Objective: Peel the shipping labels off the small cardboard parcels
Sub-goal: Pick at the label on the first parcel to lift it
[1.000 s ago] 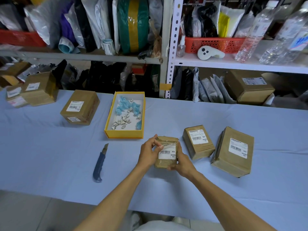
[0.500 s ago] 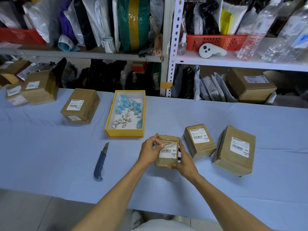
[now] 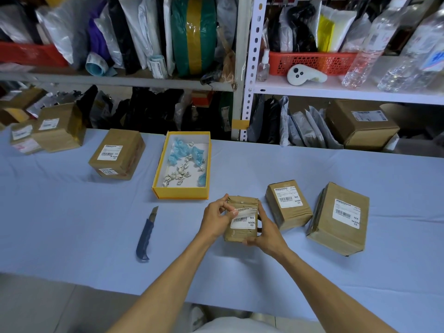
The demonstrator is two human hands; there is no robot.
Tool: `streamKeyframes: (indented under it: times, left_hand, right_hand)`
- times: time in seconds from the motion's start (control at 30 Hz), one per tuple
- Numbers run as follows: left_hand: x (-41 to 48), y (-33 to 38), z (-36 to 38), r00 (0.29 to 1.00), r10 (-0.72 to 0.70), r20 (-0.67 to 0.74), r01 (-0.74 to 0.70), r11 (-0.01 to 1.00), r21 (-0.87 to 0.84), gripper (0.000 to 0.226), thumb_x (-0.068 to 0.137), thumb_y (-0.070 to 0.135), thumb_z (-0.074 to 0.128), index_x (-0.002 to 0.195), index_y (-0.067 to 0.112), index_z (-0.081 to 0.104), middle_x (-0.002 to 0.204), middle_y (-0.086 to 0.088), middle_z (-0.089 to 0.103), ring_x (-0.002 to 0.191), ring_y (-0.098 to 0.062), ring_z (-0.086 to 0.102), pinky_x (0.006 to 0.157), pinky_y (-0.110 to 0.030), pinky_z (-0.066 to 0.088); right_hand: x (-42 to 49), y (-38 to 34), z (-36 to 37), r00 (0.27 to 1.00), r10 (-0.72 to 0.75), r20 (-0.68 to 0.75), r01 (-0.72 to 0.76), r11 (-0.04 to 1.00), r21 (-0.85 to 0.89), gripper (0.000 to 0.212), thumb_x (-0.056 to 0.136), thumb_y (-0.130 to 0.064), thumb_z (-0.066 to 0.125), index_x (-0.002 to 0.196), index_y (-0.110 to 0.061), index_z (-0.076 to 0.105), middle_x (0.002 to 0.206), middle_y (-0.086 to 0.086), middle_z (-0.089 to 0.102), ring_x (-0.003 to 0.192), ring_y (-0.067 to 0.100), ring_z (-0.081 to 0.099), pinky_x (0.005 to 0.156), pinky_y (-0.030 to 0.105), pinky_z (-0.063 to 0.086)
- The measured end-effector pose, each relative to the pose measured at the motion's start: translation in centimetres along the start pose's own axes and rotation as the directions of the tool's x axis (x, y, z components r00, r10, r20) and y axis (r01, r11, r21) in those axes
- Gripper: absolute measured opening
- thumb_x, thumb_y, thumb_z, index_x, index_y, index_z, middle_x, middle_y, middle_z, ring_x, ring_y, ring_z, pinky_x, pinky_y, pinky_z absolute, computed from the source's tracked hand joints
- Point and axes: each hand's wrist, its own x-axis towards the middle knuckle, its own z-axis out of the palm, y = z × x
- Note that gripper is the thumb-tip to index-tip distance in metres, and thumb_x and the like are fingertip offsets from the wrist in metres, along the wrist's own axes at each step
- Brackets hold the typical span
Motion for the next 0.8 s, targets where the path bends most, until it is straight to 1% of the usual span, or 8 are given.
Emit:
streamKeyframes:
  times: [0.07, 0.17, 0.33, 0.4, 0.47, 0.57, 0.67, 0.8]
  left_hand:
    - [-0.1, 0.1, 0.0, 1.000, -0.002, -0.004, 0.002, 1.000, 0.003, 0.017, 0.082, 0.005, 0.071, 0.073, 0.016, 0.063, 0.150, -0.005, 0.042, 0.132, -0.025, 0.048, 0.109, -0.038, 0.042]
    - [-0.4, 0.1, 0.0, 1.000, 0.000, 0.004, 0.000, 1.000, -0.014, 0.017, 0.083, 0.005, 0.071, 0.073, 0.016, 0.063, 0.151, -0.005, 0.042, 0.133, -0.024, 0.048, 0.107, -0.033, 0.044]
    - [-0.7, 0.2, -0.1, 1.000, -0.002, 0.009, 0.002, 1.000, -0.025, 0.017, 0.083, 0.006, 0.071, 0.072, 0.017, 0.064, 0.151, -0.005, 0.041, 0.134, -0.024, 0.046, 0.109, -0.035, 0.041]
    - [-0.9, 0.4, -0.1, 1.000, -0.005, 0.010, 0.006, 1.000, -0.026, 0.017, 0.083, 0.005, 0.071, 0.072, 0.016, 0.065, 0.151, -0.005, 0.040, 0.135, -0.023, 0.045, 0.111, -0.034, 0.039]
    - [-1.1, 0.4, 0.0, 1.000, 0.000, 0.010, 0.001, 1.000, -0.026, 0.018, 0.083, 0.004, 0.070, 0.071, 0.016, 0.064, 0.152, -0.005, 0.039, 0.135, -0.023, 0.045, 0.109, -0.030, 0.039]
    - [-1.5, 0.5, 0.1, 1.000, 0.003, 0.015, -0.003, 1.000, -0.026, 0.016, 0.083, 0.003, 0.070, 0.073, 0.014, 0.063, 0.152, -0.005, 0.039, 0.136, -0.022, 0.044, 0.101, -0.021, 0.038]
    - [-1.5, 0.3, 0.1, 1.000, 0.008, 0.026, -0.007, 0.999, -0.033, 0.016, 0.082, 0.003, 0.070, 0.073, 0.014, 0.064, 0.153, -0.006, 0.037, 0.136, -0.022, 0.044, 0.107, -0.025, 0.037]
    - [-1.4, 0.2, -0.1, 0.999, 0.008, 0.043, -0.006, 0.999, -0.043, 0.016, 0.082, 0.003, 0.071, 0.072, 0.013, 0.064, 0.153, -0.005, 0.038, 0.136, -0.023, 0.044, 0.111, -0.032, 0.037]
  right_hand:
    - [0.1, 0.1, 0.0, 1.000, 0.002, 0.007, -0.002, 1.000, -0.001, 0.126, 0.062, 0.003, 0.082, 0.154, -0.031, 0.002, 0.122, -0.008, 0.058, 0.106, 0.012, 0.062, 0.085, 0.038, 0.058]
    - [0.0, 0.2, 0.1, 1.000, 0.000, -0.003, 0.000, 1.000, 0.006, 0.125, 0.062, 0.005, 0.082, 0.154, -0.030, 0.005, 0.117, -0.013, 0.057, 0.105, 0.011, 0.062, 0.083, 0.035, 0.059]
    - [0.0, 0.3, 0.1, 1.000, -0.015, -0.001, 0.015, 1.000, -0.001, 0.123, 0.062, 0.003, 0.082, 0.155, -0.028, 0.006, 0.124, -0.006, 0.059, 0.103, 0.007, 0.062, 0.081, 0.029, 0.059]
    - [-0.1, 0.5, 0.0, 1.000, -0.021, 0.007, 0.021, 1.000, 0.000, 0.124, 0.061, 0.002, 0.081, 0.155, -0.029, 0.006, 0.125, -0.005, 0.060, 0.105, 0.007, 0.061, 0.082, 0.031, 0.059]
    - [-0.2, 0.5, 0.0, 1.000, -0.025, 0.015, 0.025, 1.000, -0.007, 0.124, 0.062, 0.000, 0.081, 0.155, -0.029, 0.003, 0.125, -0.004, 0.061, 0.107, 0.009, 0.061, 0.083, 0.031, 0.058]
    - [-0.3, 0.6, 0.2, 0.999, -0.033, 0.013, 0.034, 0.999, -0.027, 0.125, 0.063, -0.003, 0.080, 0.155, -0.029, -0.001, 0.126, -0.003, 0.061, 0.107, 0.008, 0.061, 0.083, 0.029, 0.058]
    - [-0.3, 0.7, 0.3, 1.000, -0.027, 0.001, 0.027, 0.999, -0.022, 0.126, 0.063, -0.002, 0.081, 0.154, -0.030, -0.001, 0.128, -0.003, 0.060, 0.108, 0.009, 0.061, 0.084, 0.029, 0.058]
    - [-0.3, 0.9, 0.3, 1.000, -0.025, -0.006, 0.025, 1.000, -0.016, 0.126, 0.062, -0.003, 0.081, 0.154, -0.031, 0.001, 0.130, -0.003, 0.058, 0.110, 0.012, 0.060, 0.086, 0.034, 0.058]
